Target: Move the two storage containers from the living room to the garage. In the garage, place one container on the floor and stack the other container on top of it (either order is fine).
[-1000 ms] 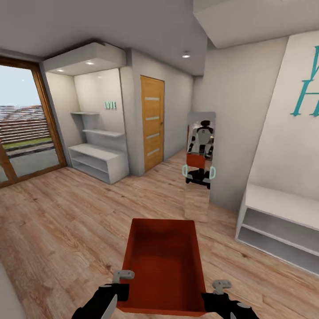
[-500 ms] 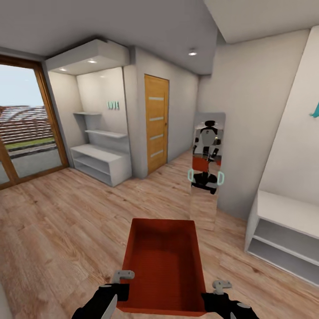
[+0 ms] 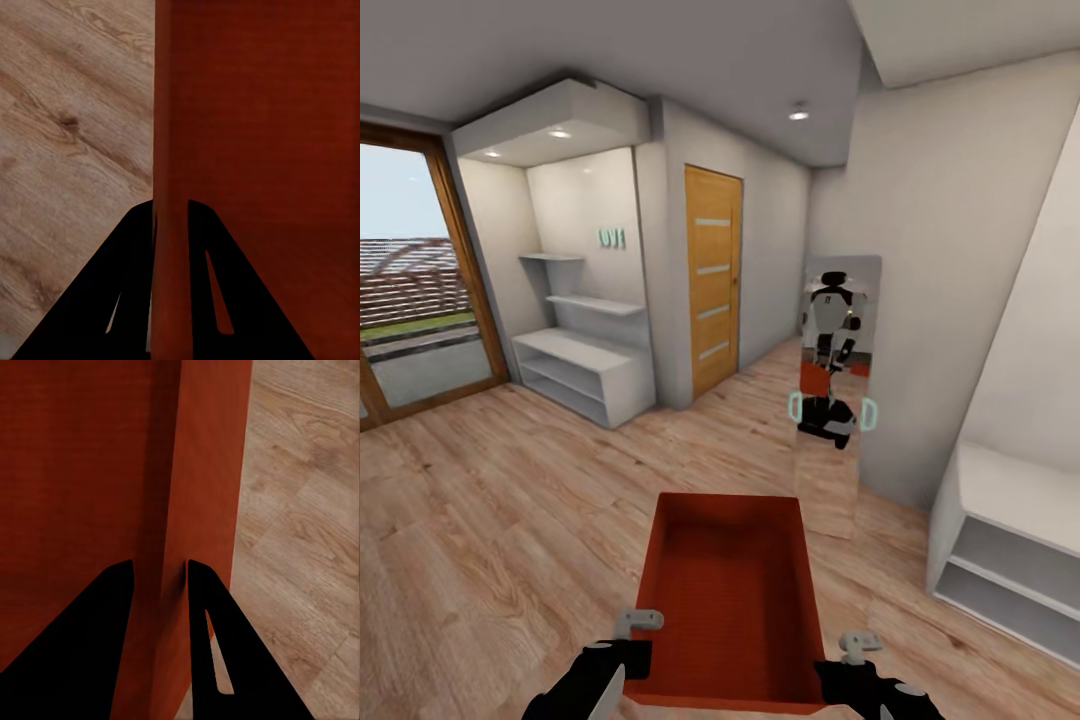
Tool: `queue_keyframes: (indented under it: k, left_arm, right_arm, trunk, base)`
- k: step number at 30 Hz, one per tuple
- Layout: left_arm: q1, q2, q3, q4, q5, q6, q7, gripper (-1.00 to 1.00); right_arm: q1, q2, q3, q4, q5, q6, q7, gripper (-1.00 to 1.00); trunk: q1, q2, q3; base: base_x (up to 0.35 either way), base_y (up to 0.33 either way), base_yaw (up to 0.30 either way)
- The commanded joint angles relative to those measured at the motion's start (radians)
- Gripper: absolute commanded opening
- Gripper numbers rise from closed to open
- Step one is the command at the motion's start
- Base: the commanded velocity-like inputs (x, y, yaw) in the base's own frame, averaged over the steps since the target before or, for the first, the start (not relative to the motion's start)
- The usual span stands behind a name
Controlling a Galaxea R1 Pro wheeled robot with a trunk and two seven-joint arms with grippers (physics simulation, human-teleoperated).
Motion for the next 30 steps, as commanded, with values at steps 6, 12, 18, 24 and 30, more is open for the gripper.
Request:
queue_keyframes:
  k: [6,12,18,24,30]
  left_arm:
    - [-0.002,-0.005,0.013,-0.002,-0.008,0.009,0.031,-1.0]
    - [-0.002,-0.005,0.013,-0.003,-0.008,0.009,0.031,-1.0]
    - [-0.002,-0.005,0.013,-0.002,-0.008,0.009,0.031,-1.0]
    - [-0.002,-0.005,0.013,-0.002,-0.008,0.009,0.031,-1.0]
    - [-0.002,-0.005,0.013,-0.002,-0.008,0.009,0.031,-1.0]
  right_arm:
    - [0.001,0.0,0.012,-0.003,0.058,0.005,-0.016,-1.0]
    - [0.001,0.0,0.012,-0.003,0.058,0.005,-0.016,-1.0]
    - [0.001,0.0,0.01,-0.003,0.059,0.005,-0.016,-1.0]
    - [0.001,0.0,0.011,-0.003,0.059,0.005,-0.016,-1.0]
    - [0.001,0.0,0.011,-0.003,0.059,0.005,-0.016,-1.0]
  trunk:
    - [0.001,-0.002,-0.002]
    - [0.001,-0.002,-0.002]
    - [0.001,-0.002,-0.002]
    - [0.001,-0.002,-0.002]
    - [0.001,-0.002,-0.002]
  base:
    - [0.325,0.097,0.0]
    - [0.325,0.127,0.0]
    - [0.325,0.129,0.0]
    - [0.325,0.128,0.0]
    - [0.325,0.119,0.0]
